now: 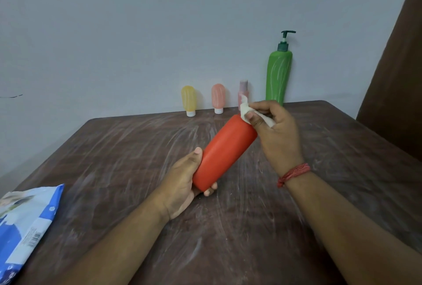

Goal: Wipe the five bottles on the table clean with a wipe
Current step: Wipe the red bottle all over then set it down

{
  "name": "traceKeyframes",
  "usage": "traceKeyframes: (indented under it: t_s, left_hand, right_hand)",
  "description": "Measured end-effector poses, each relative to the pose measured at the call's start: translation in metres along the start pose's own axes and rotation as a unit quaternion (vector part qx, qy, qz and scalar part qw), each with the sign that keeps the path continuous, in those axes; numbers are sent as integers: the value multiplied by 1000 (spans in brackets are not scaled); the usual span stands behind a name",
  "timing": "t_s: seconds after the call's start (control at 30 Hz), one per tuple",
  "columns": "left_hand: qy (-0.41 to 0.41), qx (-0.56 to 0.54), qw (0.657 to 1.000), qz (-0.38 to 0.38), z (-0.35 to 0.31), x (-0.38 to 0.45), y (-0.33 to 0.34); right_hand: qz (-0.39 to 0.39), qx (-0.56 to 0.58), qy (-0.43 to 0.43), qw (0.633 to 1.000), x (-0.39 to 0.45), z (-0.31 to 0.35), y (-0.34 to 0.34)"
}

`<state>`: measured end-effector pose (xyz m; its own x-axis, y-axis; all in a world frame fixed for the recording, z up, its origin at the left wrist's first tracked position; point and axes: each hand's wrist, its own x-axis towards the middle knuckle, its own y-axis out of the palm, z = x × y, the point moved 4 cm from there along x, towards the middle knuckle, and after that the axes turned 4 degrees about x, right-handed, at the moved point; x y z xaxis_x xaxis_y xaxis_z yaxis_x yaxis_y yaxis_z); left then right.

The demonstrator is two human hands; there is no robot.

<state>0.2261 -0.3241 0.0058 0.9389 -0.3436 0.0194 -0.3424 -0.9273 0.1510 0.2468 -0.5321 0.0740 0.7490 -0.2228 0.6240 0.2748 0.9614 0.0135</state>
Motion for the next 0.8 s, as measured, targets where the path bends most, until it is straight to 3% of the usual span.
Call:
traceKeyframes:
  t_s: [0.17, 0.3, 0.37, 0.57, 0.67, 0.8]
  left_hand:
    - [-8, -4, 1000, -9, -1, 1, -1]
    - [-14, -6, 1000, -18, -1, 1, -2]
    - [-15, -8, 1000, -24, 0, 2, -3]
    - [-14, -14, 999, -34, 0, 2, -5]
    - [-26, -11, 999, -29, -1, 2, -3]
    - [-26, -5, 1000, -13, -1, 2, -1]
  right_hand:
    - [-55, -16, -21, 998, -1, 0, 0]
    - [47, 66, 34, 996, -3, -8, 7]
    - [55, 72, 39, 995, -4, -10, 8]
    - [-48, 35, 44, 997, -4, -14, 2]
    - [6, 23, 26, 999, -3, -14, 3]
    - [82, 179, 109, 974, -5, -19, 9]
